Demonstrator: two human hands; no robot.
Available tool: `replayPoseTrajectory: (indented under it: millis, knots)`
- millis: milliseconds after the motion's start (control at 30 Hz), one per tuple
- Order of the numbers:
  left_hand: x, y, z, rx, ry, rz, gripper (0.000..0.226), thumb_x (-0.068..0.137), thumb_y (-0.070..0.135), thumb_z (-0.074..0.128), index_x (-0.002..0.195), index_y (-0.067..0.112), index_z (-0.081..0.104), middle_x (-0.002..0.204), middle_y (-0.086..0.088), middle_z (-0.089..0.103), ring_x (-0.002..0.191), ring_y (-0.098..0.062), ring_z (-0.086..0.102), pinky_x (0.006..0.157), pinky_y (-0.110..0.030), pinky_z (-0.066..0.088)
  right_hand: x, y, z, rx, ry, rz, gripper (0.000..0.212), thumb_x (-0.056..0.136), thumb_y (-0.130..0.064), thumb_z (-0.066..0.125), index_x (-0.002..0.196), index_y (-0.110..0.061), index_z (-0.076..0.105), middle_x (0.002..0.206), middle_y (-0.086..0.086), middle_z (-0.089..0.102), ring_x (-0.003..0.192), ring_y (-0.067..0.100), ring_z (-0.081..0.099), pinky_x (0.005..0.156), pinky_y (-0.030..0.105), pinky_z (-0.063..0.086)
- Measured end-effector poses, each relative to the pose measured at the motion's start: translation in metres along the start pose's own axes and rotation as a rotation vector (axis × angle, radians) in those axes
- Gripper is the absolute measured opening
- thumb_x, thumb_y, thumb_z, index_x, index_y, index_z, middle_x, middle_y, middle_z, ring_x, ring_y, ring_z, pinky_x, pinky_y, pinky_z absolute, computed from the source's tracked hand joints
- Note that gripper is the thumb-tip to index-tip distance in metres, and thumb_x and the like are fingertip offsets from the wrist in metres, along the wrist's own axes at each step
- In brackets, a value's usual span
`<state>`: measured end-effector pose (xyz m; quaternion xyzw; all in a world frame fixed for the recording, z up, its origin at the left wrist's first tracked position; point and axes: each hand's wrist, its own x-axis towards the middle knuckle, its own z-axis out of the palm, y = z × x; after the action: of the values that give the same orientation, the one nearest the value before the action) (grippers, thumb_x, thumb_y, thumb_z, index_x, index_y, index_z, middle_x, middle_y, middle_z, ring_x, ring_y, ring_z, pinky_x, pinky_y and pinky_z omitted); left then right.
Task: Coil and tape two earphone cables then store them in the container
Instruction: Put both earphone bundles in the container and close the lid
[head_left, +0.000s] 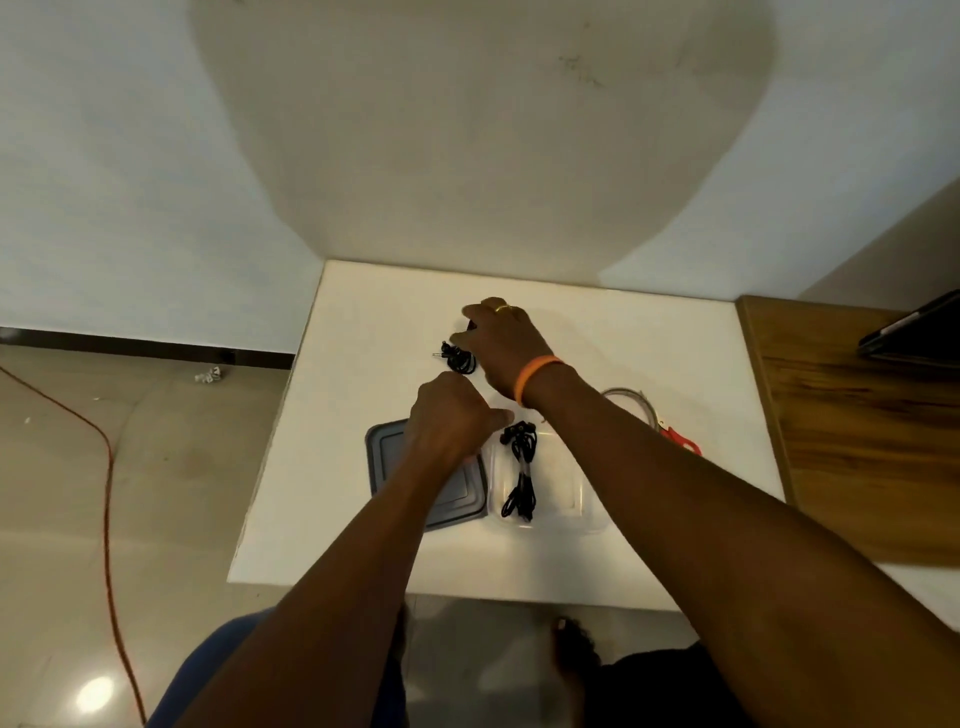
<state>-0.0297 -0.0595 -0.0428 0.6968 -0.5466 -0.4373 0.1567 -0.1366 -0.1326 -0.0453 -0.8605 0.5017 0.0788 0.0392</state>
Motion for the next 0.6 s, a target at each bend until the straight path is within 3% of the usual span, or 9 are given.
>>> replayPoseTrajectory:
  millis: [133,400,467,600]
  knots:
    - [0.002,0.000,0.002,0.033,-0.008,0.030,0.042,0.066,0.034,0.086,0.089,0.004,0.067,0.077,-0.010,0.069,0.069,-0.025,0.068,0.069,-0.042,0.060,0.008,-0.004,0.004,-0.102,0.041,0.035,0.033,0.086,0.003,0.048,0.114,-0.011,0.060,0.120,0.011,0.053,0.119,0.035,0.043,0.097,0.041,0.034]
    - [0.001,0.002,0.002,0.039,-0.040,-0.004,0.035,0.068,0.028,0.087,0.086,0.004,0.068,0.071,-0.008,0.069,0.067,-0.024,0.069,0.071,-0.041,0.061,0.006,0.014,0.005,-0.243,-0.009,0.044,0.025,0.091,-0.005,0.048,0.111,-0.013,0.061,0.119,0.008,0.058,0.123,0.035,0.043,0.099,0.044,0.031]
    - [0.001,0.004,0.002,0.026,-0.048,-0.032,0.033,0.069,0.026,0.086,0.082,0.001,0.069,0.066,-0.011,0.070,0.061,-0.026,0.070,0.066,-0.041,0.061,0.001,0.019,-0.004,-0.121,0.034,0.165,0.019,0.094,-0.018,0.052,0.109,-0.015,0.063,0.115,0.007,0.060,0.119,0.033,0.046,0.096,0.042,0.034]
    - [0.002,0.008,0.000,0.011,-0.096,-0.093,0.028,0.075,0.021,0.082,0.083,-0.003,0.069,0.061,-0.014,0.071,0.054,-0.026,0.071,0.064,-0.039,0.062,-0.037,0.033,-0.035,0.213,0.155,0.454,0.027,0.088,-0.042,0.060,0.097,-0.019,0.069,0.102,0.005,0.066,0.108,0.031,0.054,0.087,0.038,0.039]
